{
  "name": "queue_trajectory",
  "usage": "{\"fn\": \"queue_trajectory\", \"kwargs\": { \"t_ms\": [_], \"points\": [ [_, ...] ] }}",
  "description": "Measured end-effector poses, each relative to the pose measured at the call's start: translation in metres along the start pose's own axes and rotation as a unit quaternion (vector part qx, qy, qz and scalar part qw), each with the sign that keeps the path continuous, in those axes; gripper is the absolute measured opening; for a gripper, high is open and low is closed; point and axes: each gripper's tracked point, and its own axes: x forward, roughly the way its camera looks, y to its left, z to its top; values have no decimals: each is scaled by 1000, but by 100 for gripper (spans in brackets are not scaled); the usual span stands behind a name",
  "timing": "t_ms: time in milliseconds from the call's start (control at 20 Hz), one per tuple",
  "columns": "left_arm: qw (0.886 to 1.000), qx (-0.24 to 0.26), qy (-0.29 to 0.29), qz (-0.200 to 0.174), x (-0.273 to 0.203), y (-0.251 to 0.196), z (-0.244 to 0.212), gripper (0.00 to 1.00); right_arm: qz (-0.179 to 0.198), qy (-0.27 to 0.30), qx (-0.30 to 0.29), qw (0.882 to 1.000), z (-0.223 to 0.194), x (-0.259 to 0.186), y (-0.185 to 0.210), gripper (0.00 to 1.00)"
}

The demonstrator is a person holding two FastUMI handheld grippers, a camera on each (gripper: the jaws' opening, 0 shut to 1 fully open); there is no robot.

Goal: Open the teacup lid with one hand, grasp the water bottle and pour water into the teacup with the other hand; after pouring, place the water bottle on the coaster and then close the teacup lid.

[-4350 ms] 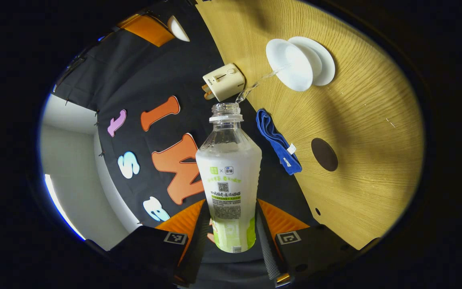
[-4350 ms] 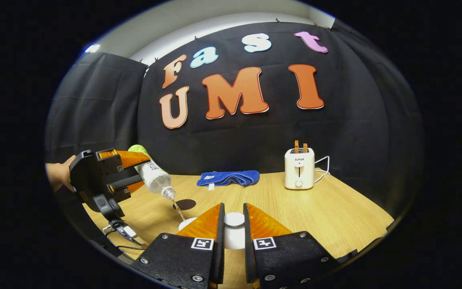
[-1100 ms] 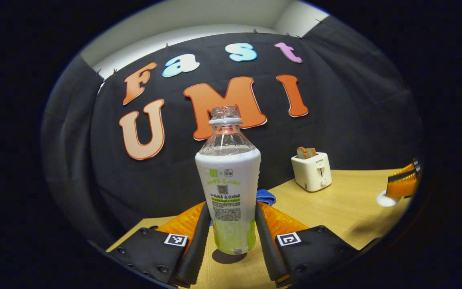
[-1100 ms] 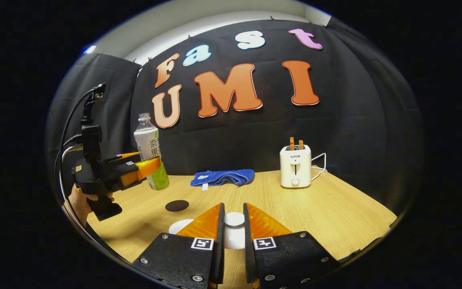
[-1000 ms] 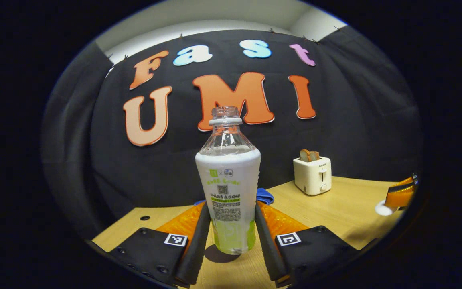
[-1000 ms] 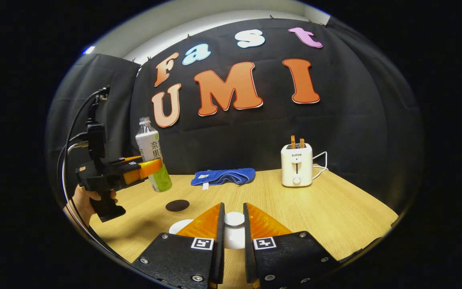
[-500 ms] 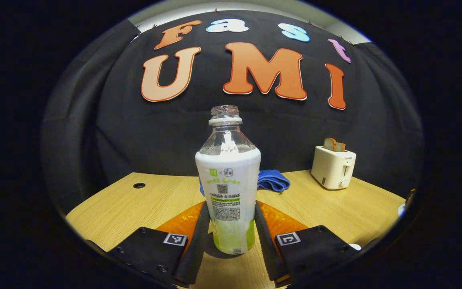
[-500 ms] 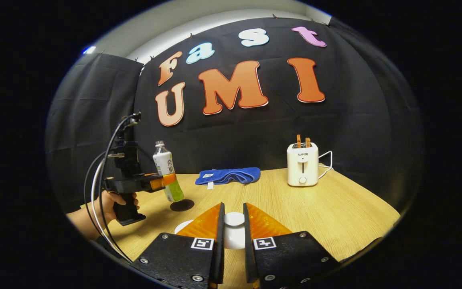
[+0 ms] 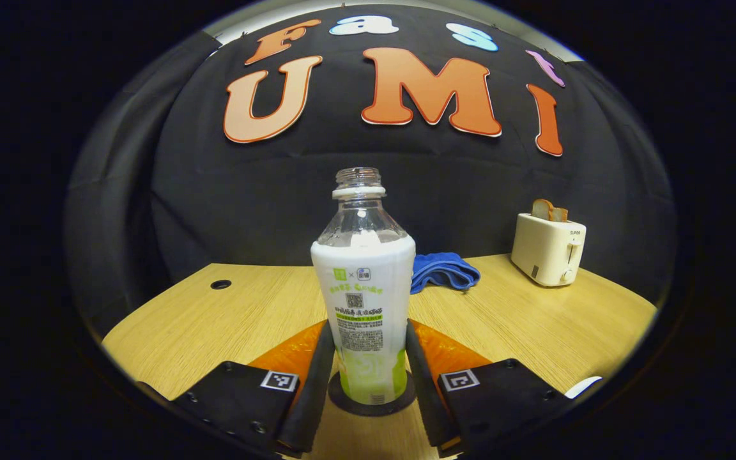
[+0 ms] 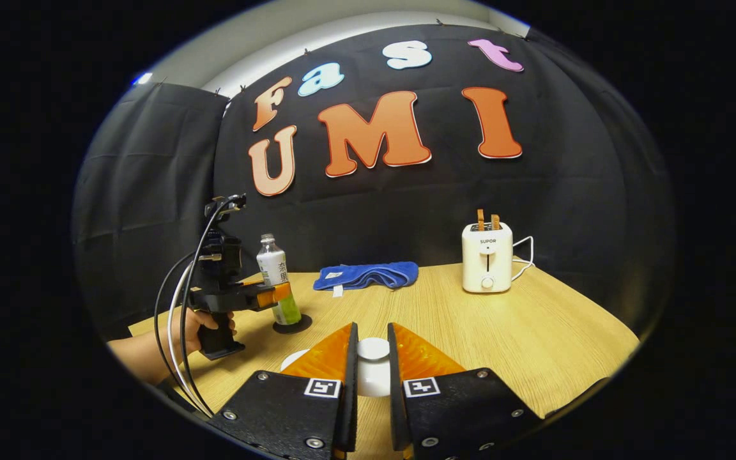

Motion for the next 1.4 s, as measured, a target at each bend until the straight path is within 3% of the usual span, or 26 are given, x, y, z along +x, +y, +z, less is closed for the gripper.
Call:
{"fn": "queue_trajectory", "kwargs": {
  "t_ms": [400,500,750,1150,1400],
  "points": [
    [999,15,21,-21,6,-7,-11,65,11,2,-8,1000,1,2,15,22],
    [999,24,20,-20,4,-6,-11,70,13,3,-10,1000,1,3,17,22],
    [999,49,-7,-10,-14,-5,-4,100,22,6,-19,1000,0,7,29,22],
    [997,19,-65,-23,-77,1,18,100,29,31,-38,998,-22,30,40,22],
    [997,28,-78,-5,-107,6,12,100,44,46,-51,997,-35,46,55,22]
  ]
}}
